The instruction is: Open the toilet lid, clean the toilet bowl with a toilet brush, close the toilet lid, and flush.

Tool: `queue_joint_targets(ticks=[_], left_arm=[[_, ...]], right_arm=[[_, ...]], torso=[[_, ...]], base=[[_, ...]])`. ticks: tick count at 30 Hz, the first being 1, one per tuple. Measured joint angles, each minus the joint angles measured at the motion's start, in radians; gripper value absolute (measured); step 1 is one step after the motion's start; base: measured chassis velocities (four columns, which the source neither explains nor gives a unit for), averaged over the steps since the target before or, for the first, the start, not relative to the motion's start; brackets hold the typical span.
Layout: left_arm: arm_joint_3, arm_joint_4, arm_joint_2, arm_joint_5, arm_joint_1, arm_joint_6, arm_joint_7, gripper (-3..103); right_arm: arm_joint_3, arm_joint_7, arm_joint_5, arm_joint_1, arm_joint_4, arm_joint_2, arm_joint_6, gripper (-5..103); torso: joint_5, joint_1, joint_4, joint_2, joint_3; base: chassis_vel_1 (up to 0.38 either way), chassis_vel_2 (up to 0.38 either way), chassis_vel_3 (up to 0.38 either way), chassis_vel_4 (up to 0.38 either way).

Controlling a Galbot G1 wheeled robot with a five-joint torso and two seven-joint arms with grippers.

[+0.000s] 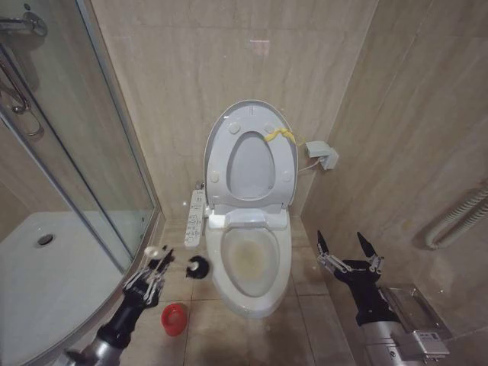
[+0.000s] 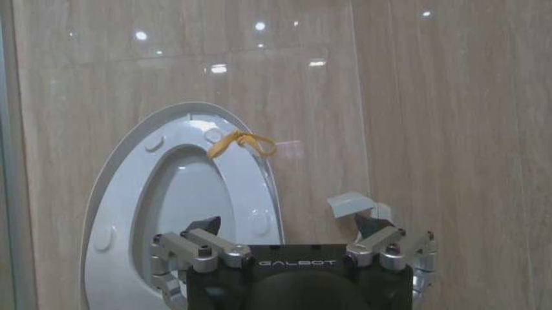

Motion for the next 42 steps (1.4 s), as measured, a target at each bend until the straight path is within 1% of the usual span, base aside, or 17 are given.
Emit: queue_joint_targets(ticks=[1,3,4,8,9,10,13,14,16,18,19,20,22,23,28,39,42], left_arm=[[-0.002,0.013,-0.033,0.033,0.016,0.001,-0.048,16],[0.002,0.064,-0.068,0.063,0.018,-0.004,-0.100,16],[0.002,0.064,-0.068,0.063,0.018,-0.004,-0.100,16],[0.028,0.272,-0.113,0.072,-0.051,-0.070,-0.151,16],[0.028,0.272,-0.113,0.072,-0.051,-0.070,-0.151,16],[0.041,0.390,-0.121,0.070,-0.096,-0.101,-0.157,16],[0.056,0.557,-0.123,0.065,-0.170,-0.157,-0.152,16],[0.056,0.557,-0.123,0.065,-0.170,-0.157,-0.152,16],[0.070,0.686,-0.120,0.050,-0.245,-0.211,-0.129,16],[0.081,0.760,-0.119,0.036,-0.291,-0.233,-0.113,16],[0.081,0.760,-0.119,0.036,-0.291,-0.233,-0.113,16],[0.088,0.814,-0.116,0.024,-0.324,-0.258,-0.096,16],[0.092,0.837,-0.114,0.017,-0.338,-0.271,-0.090,16],[0.106,0.910,-0.109,-0.016,-0.387,-0.298,-0.055,16],[0.137,0.959,-0.101,-0.074,-0.429,-0.298,-0.016,16],[0.187,1.010,-0.099,-0.098,-0.477,-0.276,0.000,16],[0.210,1.032,-0.097,-0.133,-0.486,-0.261,0.000,16]], right_arm=[[0.000,0.000,0.000,0.000,0.000,0.000,0.000,100],[0.000,0.000,0.000,0.000,0.000,0.000,0.000,100],[0.000,0.000,0.000,0.000,0.000,0.000,0.000,100],[0.000,0.000,0.000,0.000,0.000,0.000,0.000,100],[0.000,0.000,0.000,0.000,0.000,0.000,0.000,100],[0.000,0.000,0.000,0.000,0.000,0.000,0.000,100],[0.000,0.000,0.000,0.000,0.000,0.000,0.000,100],[0.000,0.000,0.000,0.000,0.000,0.000,0.000,100],[0.000,0.000,0.000,0.000,0.000,0.000,0.000,100],[0.000,0.000,0.000,0.000,0.000,0.000,0.000,100],[0.000,0.000,0.000,0.000,0.000,0.000,0.000,100],[0.000,0.000,0.000,0.000,0.000,0.000,0.000,100],[0.000,0.000,0.000,0.000,0.000,0.000,0.000,100],[0.000,0.000,0.000,0.000,0.000,0.000,0.000,100],[0.000,0.000,0.000,0.000,0.000,0.000,0.000,100],[0.000,0.000,0.000,0.000,0.000,0.000,0.000,100],[0.000,0.000,0.000,0.000,0.000,0.000,0.000,100]], torso=[[0.0001,0.000,-0.0001,0.000,0.000],[0.0000,0.000,-0.0003,0.000,0.000],[0.0000,0.000,-0.0003,0.000,0.000],[-0.0002,0.000,-0.0006,0.000,0.000],[-0.0002,0.000,-0.0006,0.000,0.000],[-0.0005,0.000,-0.0006,0.000,0.000],[-0.0006,0.000,0.0001,0.000,0.000],[-0.0006,0.000,0.0001,0.000,0.000],[-0.0002,0.000,-0.0007,0.000,0.000],[-0.0004,0.000,-0.0005,0.000,0.000],[-0.0004,0.000,-0.0005,0.000,0.000],[-0.0003,0.000,-0.0006,0.000,0.000],[-0.0001,0.000,-0.0006,0.000,0.000],[-0.0004,0.000,-0.0006,0.000,0.000],[-0.0004,0.000,-0.0004,0.000,0.000],[-0.0001,0.000,-0.0005,0.000,0.000],[-0.0001,0.000,-0.0004,0.000,0.000]], base=[[0.000,0.000,0.000,0.000],[0.000,0.000,0.000,0.000],[0.000,0.000,0.000,0.000],[0.000,0.000,0.000,0.000],[0.000,0.000,0.000,0.000],[0.000,0.000,0.000,0.000],[0.000,0.000,0.000,0.000],[0.000,0.000,0.000,0.000],[0.000,0.000,0.000,0.000],[0.000,0.000,0.000,0.000],[0.000,0.000,0.000,0.000],[0.000,0.000,0.000,0.000],[0.000,0.000,0.000,0.000],[0.000,0.000,0.000,0.000],[0.000,0.000,0.000,0.000],[0.000,0.000,0.000,0.000],[0.000,0.000,0.000,0.000]])
